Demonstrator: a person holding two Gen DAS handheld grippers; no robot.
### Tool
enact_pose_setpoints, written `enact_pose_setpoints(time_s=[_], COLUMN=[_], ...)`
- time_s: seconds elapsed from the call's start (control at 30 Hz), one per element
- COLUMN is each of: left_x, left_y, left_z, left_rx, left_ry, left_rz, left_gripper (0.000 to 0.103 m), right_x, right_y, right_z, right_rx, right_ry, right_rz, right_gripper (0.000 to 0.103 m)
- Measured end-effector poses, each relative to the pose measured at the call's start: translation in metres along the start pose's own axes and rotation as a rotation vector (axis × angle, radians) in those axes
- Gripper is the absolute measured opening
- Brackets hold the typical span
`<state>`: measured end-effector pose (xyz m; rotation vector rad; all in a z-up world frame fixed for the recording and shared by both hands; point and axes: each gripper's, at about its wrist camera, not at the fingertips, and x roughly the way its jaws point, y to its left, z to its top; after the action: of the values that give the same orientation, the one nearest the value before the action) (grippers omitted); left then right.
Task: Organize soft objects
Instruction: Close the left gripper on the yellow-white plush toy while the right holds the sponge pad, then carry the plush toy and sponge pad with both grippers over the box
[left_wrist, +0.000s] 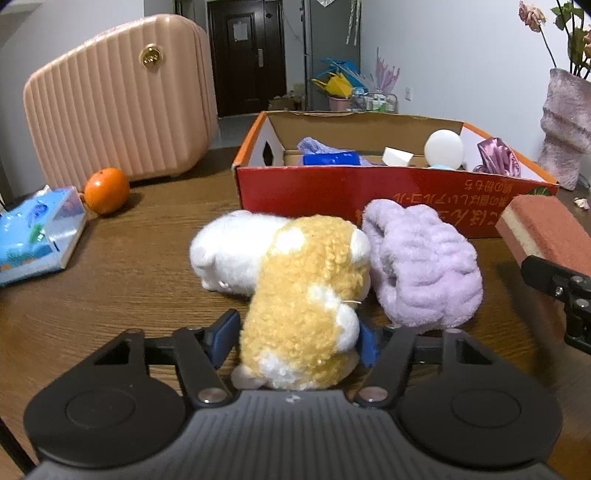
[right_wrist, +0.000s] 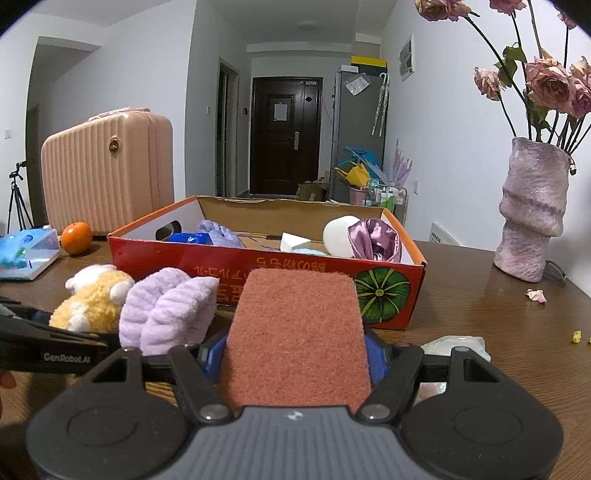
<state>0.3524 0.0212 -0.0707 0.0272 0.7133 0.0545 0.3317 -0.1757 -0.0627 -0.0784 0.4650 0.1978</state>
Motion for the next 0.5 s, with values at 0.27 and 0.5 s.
enact_pose_setpoints(time_s=[0.27,0.5], left_x=[-0.007,-0.020], left_y=[-0.003,-0.003], left_z=[-0.001,-0.002], left_rx=[0.013,0.008], left_ry=[-0.031,-0.100], left_rz=[0.006,0.034], left_gripper=[0.053,0.052], right_x=[0.000,-0.003], right_y=[0.000,0.001], right_z=[0.000,-0.001], right_rx=[0.001,-0.003], right_ry=[-0.004,-0.019], right_rz=[0.004,0.004], right_gripper=[0.070,0.070])
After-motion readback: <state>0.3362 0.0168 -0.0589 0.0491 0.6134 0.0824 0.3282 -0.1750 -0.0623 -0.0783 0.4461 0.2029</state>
